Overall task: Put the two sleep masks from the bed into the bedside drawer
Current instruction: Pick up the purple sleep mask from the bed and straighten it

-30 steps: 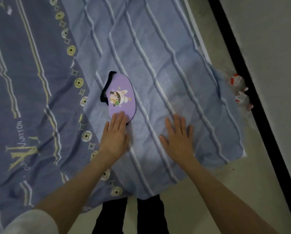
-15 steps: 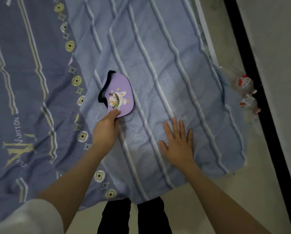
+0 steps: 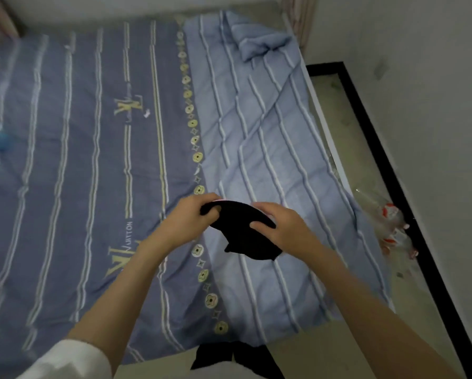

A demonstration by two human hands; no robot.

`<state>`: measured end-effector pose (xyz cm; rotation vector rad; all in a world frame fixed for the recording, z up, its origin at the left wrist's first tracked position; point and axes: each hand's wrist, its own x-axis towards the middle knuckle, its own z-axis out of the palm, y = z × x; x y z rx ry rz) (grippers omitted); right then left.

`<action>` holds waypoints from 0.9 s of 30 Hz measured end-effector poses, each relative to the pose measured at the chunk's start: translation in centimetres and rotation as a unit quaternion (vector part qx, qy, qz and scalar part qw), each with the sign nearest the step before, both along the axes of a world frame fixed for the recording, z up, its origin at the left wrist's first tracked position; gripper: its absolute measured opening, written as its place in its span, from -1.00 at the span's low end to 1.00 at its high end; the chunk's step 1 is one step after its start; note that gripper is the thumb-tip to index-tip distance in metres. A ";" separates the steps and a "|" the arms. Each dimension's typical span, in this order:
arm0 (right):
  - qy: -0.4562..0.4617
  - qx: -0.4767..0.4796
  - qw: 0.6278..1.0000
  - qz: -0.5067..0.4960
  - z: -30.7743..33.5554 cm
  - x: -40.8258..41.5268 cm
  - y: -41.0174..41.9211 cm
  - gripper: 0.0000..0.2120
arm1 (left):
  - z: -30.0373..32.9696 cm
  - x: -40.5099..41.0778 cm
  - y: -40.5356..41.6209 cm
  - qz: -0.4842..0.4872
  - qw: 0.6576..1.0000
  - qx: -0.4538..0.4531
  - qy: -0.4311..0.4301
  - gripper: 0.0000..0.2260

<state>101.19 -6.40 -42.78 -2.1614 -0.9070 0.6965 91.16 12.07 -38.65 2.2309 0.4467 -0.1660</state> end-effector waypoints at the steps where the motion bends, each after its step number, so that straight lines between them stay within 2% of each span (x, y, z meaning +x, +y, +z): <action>1: 0.008 -0.004 1.000 -0.005 1.3 0.0 0.6 -0.87 | 1.2 -0.4 0.3 0.013 1.000 -0.003 -0.019 -0.83; 3: 0.016 -0.009 0.999 -0.032 3.9 -0.2 1.8 -0.69 | 3.3 -1.0 1.0 0.048 0.997 0.005 -0.065 -0.79; 7: 0.070 0.058 0.992 -0.086 8.4 -1.0 3.6 -0.71 | 6.9 -1.4 2.4 0.146 0.975 -0.011 -0.165 -0.81; 10: 0.054 0.084 0.988 -0.114 10.9 -1.2 4.6 -0.59 | 9.4 -1.9 3.4 0.183 0.946 -0.162 -0.213 -0.83; 13: 0.028 0.102 0.989 -0.105 12.8 -1.4 5.4 -0.64 | 11.2 -2.7 4.1 0.188 0.901 -0.339 -0.195 -0.87; 14: 0.015 0.108 0.989 -0.104 13.2 -1.5 5.5 -0.66 | 11.7 -2.9 4.2 0.183 0.889 -0.377 -0.184 -0.90; 15: 0.001 0.117 0.987 -0.108 13.6 -1.5 5.7 -0.66 | 12.1 -3.2 4.4 0.181 0.882 -0.396 -0.178 -0.83; 17: -0.023 0.137 0.983 -0.119 14.5 -1.9 6.1 -0.61 | 12.7 -3.4 4.8 0.189 0.877 -0.408 -0.172 -0.64; 18: -0.030 0.143 0.982 -0.124 14.8 -2.0 6.4 -0.63 | 12.9 -3.5 4.9 0.197 0.874 -0.410 -0.169 -0.62; 21: -0.032 0.167 0.977 -0.130 15.4 -2.5 7.0 -0.66 | 13.3 -3.8 5.0 0.227 0.870 -0.412 -0.143 -0.75; 25: -0.047 0.187 0.973 -0.127 15.9 -3.3 7.2 -0.67 | 14.2 -4.1 5.2 0.200 0.875 -0.431 -0.095 -0.63; 27: -0.045 0.191 0.973 -0.119 16.2 -3.6 7.1 -0.76 | 14.6 -4.1 5.3 0.209 0.887 -0.401 -0.098 -0.63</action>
